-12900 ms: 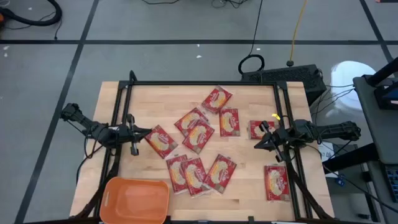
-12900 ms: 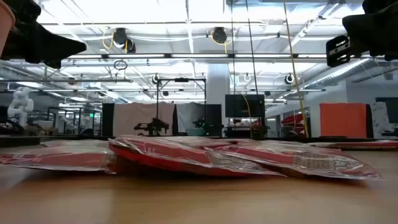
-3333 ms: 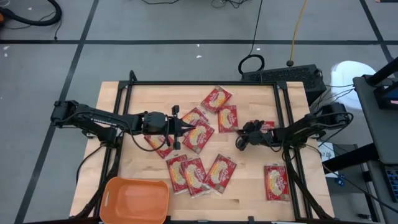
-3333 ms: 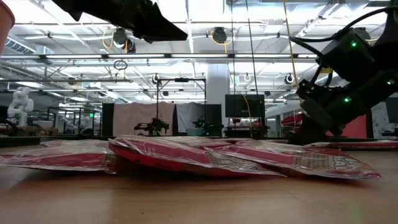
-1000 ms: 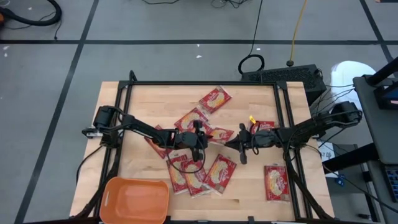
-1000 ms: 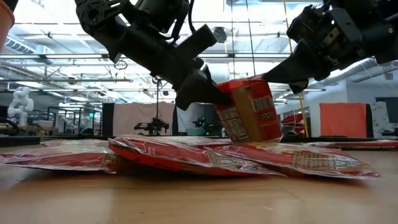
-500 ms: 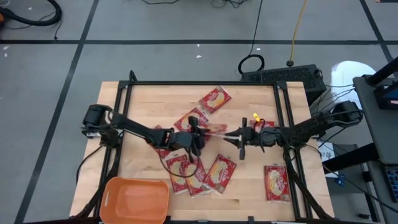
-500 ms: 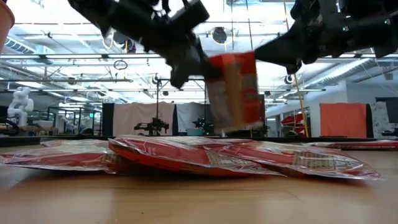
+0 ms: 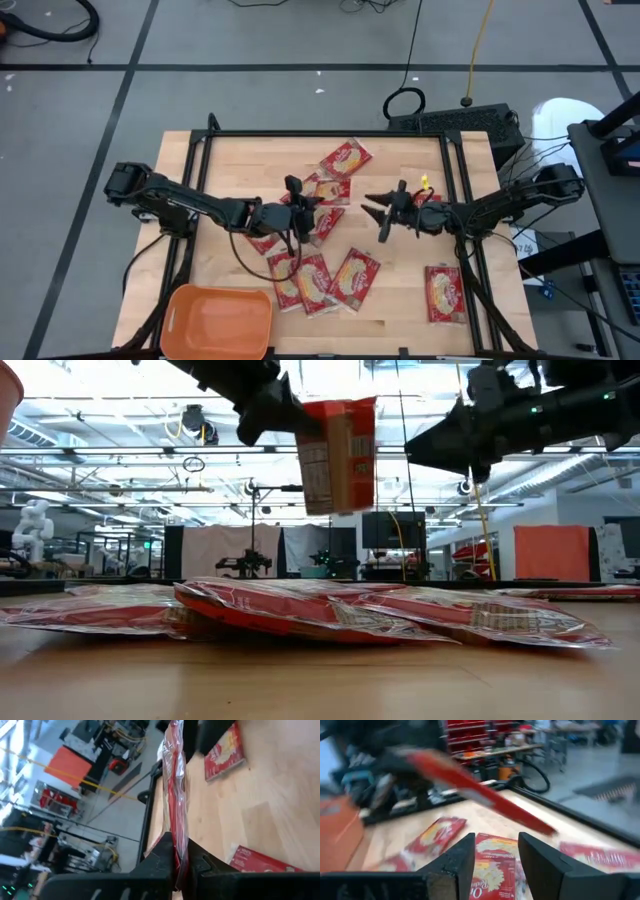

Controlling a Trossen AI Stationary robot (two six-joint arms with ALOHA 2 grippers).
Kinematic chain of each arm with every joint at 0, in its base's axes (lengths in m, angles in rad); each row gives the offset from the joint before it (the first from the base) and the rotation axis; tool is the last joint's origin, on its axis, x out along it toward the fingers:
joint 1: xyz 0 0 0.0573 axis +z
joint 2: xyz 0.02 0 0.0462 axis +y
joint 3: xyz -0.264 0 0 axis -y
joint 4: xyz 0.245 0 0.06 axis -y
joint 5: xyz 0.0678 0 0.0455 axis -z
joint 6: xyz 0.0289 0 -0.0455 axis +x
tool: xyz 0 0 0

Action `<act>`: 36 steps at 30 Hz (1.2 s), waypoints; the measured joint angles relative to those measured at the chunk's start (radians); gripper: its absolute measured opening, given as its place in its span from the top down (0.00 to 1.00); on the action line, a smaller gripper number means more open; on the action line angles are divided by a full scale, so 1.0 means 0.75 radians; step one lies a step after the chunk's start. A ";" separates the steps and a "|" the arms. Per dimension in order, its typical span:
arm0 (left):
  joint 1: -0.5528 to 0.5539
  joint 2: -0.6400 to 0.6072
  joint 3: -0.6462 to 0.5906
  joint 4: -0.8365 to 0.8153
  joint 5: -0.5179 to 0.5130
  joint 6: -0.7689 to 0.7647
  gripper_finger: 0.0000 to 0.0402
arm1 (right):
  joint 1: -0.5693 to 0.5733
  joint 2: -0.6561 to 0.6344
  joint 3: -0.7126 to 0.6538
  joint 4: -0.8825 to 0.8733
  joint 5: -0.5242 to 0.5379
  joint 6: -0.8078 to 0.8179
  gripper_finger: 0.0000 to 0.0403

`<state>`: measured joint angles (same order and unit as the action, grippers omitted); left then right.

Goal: Sort popcorn bags into baskets
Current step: Put the popcorn bag into the orange bin

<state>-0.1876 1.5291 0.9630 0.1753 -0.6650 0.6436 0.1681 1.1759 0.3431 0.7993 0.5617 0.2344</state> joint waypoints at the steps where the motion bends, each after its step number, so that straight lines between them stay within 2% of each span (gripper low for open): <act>1: -0.007 0.000 0.000 0.003 -0.010 0.020 0.98 | -0.011 0.001 0.000 0.002 0.004 0.056 0.64; 4: -0.026 0.001 0.000 -0.002 -0.104 0.112 0.97 | -0.047 0.001 0.000 0.012 -0.051 0.290 0.64; 8: -0.080 0.001 0.000 0.001 -0.283 0.344 0.97 | -0.076 0.008 -0.001 0.106 -0.058 0.582 0.64; 13: -0.173 0.001 0.000 0.005 -0.492 0.622 0.98 | -0.123 0.020 -0.001 0.241 -0.188 0.731 0.64; 19: -0.257 0.002 0.000 0.072 -0.578 0.826 0.97 | -0.187 0.122 0.016 0.281 -0.316 0.889 0.64; 27: -0.313 0.003 0.000 0.117 -0.583 0.933 0.98 | -0.249 0.318 0.119 0.489 -0.435 0.784 0.64; 31: -0.337 0.003 0.000 0.113 -0.583 0.967 0.96 | -0.289 0.376 0.164 0.495 -0.581 0.701 0.64; 36: -0.367 -0.016 0.000 0.109 -0.580 0.902 0.99 | -0.288 0.400 0.189 0.507 -0.673 0.397 0.64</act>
<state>-0.4629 1.5174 0.9630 0.2567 -1.1000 1.3204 -0.0477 1.4761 0.4852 1.1798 0.0566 0.5320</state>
